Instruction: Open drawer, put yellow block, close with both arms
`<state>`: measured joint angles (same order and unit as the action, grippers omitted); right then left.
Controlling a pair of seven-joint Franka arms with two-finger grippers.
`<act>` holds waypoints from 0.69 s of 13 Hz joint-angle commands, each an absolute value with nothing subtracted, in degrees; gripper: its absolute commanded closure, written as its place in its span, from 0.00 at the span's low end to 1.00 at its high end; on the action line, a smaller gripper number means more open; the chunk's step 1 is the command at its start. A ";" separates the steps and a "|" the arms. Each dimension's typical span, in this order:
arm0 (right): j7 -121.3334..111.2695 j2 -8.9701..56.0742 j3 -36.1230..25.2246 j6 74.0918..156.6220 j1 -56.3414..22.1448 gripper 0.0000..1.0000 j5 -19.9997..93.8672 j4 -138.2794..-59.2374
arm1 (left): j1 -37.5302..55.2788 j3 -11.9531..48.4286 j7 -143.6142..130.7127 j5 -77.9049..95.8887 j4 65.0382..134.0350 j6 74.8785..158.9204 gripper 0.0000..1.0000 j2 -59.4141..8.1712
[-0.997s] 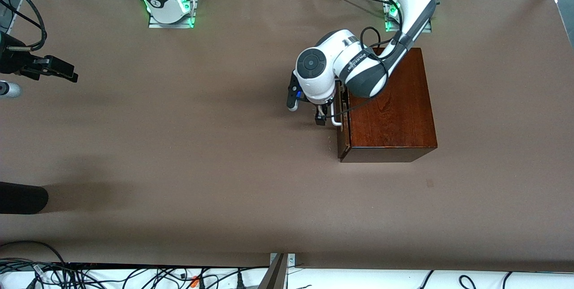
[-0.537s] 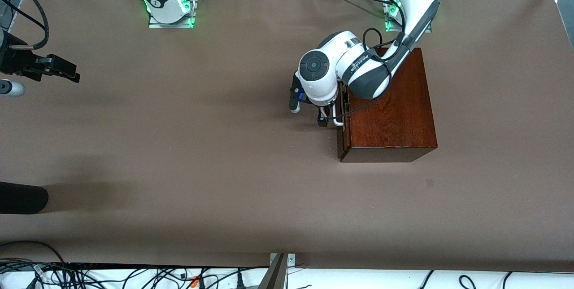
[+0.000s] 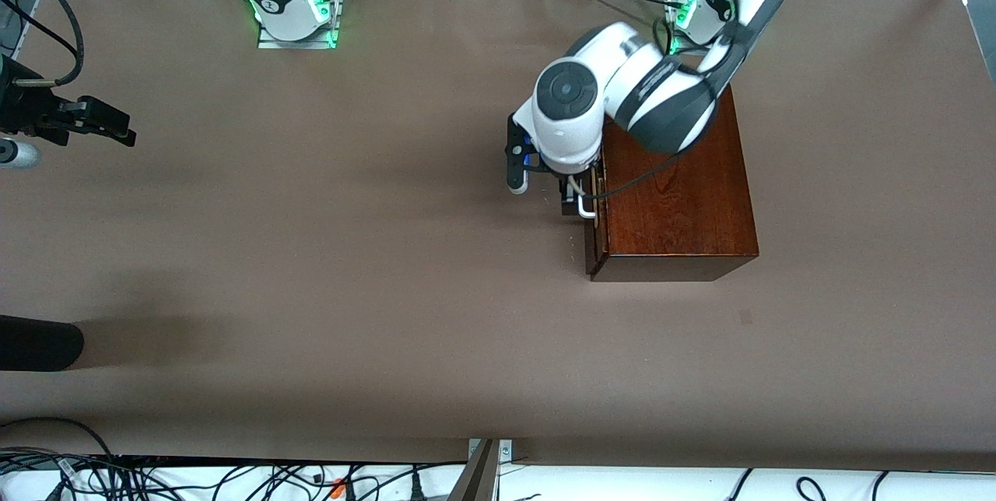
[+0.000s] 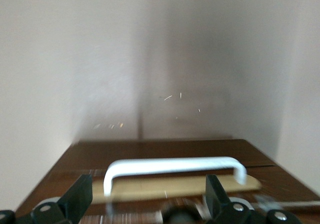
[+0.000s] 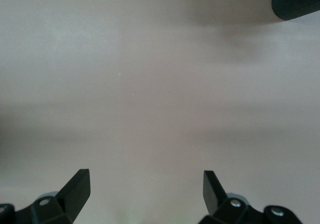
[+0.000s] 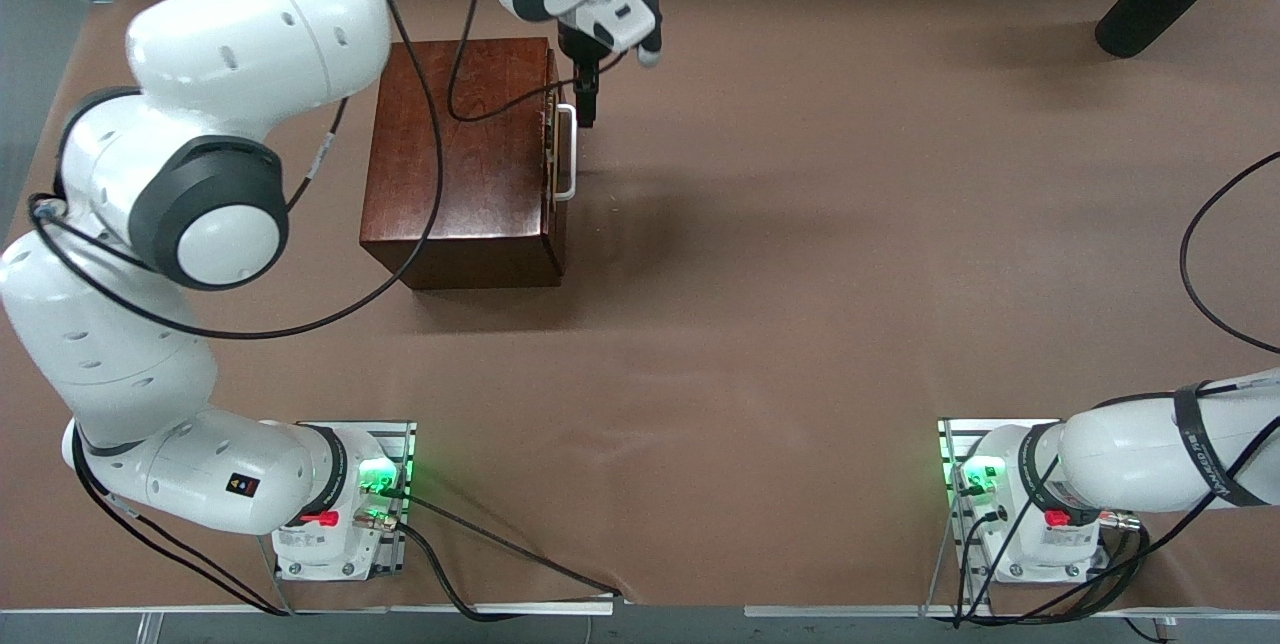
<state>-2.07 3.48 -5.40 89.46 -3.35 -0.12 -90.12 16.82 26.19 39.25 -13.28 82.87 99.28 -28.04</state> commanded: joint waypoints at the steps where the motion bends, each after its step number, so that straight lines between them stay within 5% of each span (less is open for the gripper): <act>1: -3.16 2.46 -5.01 90.26 -2.46 0.00 -0.09 -91.41 | 16.53 25.58 28.43 -11.95 79.03 90.48 0.00 -22.60; 5: -3.16 2.55 -5.01 90.26 -2.46 0.00 -0.35 -91.32 | 12.66 23.49 18.13 -12.74 72.78 80.08 0.00 -19.71; 9: -3.16 2.55 -5.10 90.26 -2.37 0.00 -0.35 -91.23 | 10.81 15.93 11.89 -10.46 77.50 84.08 0.00 -11.19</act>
<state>-2.25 3.49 -5.51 89.54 -3.11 -0.18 -90.21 11.72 19.14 15.64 -12.24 73.61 81.57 -16.98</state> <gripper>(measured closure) 0.000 0.000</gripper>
